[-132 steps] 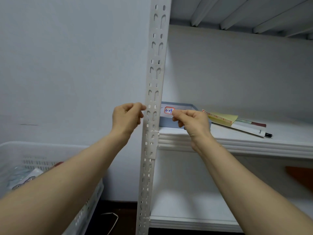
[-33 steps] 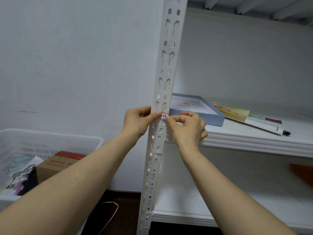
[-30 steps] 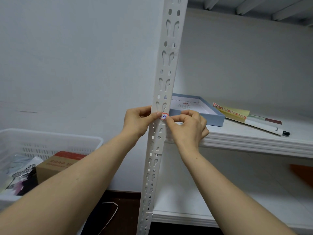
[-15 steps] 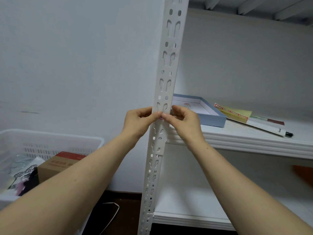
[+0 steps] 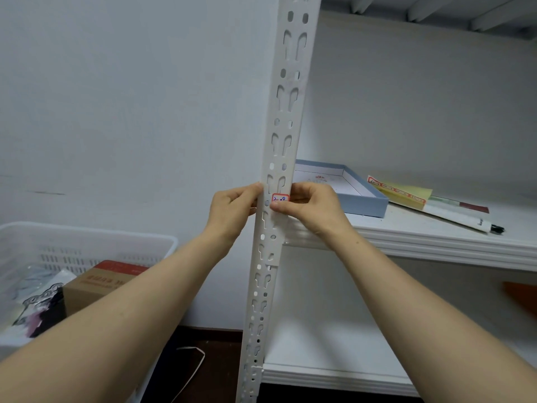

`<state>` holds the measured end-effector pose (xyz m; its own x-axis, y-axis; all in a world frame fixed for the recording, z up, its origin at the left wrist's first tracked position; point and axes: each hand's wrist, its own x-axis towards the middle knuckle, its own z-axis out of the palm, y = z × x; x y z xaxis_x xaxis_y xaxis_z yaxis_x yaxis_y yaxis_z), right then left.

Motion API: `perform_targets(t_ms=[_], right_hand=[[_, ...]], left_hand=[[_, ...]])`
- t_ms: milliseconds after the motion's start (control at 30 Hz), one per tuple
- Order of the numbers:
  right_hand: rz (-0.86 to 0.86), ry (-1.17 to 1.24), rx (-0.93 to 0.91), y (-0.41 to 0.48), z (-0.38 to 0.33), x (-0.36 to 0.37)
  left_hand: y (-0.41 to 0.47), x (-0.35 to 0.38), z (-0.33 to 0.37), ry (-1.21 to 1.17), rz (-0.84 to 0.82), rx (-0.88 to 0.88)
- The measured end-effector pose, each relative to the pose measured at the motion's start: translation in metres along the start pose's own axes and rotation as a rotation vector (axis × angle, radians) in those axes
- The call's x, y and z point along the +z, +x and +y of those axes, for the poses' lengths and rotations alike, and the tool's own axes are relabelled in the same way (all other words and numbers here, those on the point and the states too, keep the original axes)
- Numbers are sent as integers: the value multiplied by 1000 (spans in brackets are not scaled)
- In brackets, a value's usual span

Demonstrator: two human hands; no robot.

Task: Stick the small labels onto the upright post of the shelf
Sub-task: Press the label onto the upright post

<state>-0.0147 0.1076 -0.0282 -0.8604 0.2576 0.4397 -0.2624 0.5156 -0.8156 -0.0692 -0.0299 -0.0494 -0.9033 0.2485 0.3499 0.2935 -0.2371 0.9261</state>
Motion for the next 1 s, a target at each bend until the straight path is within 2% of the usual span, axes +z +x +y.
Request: perform_targets(t_ms=[133,300,433,633,1000], right_hand=[[14,-8,-15,4,4,4],[-119,70,-1,3,1,-10],[-128,80,-33,1,1,-11],[-280,101,-21,0,-4,-24],[1,4,-52,5,7,1]], left_hand=[[0,0,1,1,16,-1],[-1,0,0,-10,16,5],[-1,2,-1,-40,21,0],[-6,1,-4,-67,-47,45],[-3,11,-11,10,26,153]])
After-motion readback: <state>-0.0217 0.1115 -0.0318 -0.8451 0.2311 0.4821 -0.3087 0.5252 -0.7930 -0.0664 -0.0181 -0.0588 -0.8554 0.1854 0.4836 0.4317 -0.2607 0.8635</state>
